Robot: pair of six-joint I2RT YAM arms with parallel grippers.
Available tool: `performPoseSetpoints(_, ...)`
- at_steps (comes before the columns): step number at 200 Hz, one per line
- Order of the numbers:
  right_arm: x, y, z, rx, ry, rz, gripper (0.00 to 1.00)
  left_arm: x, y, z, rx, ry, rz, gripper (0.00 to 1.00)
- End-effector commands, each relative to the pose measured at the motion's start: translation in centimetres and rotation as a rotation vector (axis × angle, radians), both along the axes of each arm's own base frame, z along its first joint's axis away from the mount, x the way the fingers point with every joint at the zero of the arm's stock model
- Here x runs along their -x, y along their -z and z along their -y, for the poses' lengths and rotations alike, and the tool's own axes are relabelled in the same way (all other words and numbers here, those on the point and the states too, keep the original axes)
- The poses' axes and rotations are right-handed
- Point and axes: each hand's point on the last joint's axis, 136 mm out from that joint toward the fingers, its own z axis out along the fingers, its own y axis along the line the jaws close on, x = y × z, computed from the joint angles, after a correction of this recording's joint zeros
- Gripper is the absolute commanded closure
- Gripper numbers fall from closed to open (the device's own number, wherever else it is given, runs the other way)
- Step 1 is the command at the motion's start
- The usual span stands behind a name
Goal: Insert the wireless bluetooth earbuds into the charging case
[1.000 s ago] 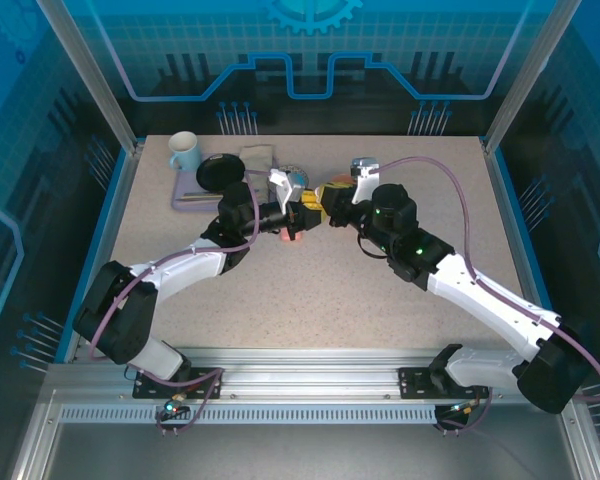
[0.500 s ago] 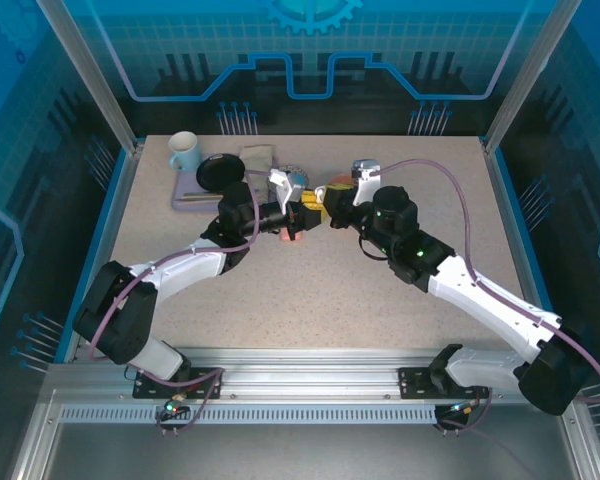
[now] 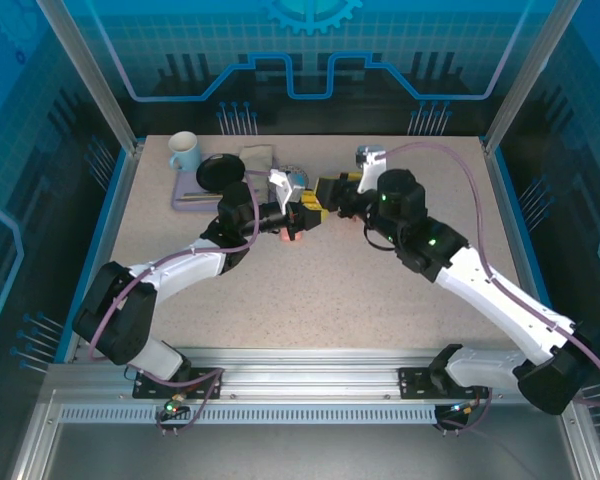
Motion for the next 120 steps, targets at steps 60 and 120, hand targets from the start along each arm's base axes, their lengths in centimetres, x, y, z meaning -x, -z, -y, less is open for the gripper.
performPoseSetpoints(60,0.3,0.6,1.5,0.221,0.101,-0.259,0.27,0.9,-2.9,0.1,-0.023,0.016,0.130,1.00)
performPoseSetpoints(120,0.3,3.1,0.4,0.309,0.127,-0.294,0.22,1.3,-2.9,0.1,-0.063,0.029,0.172,1.00)
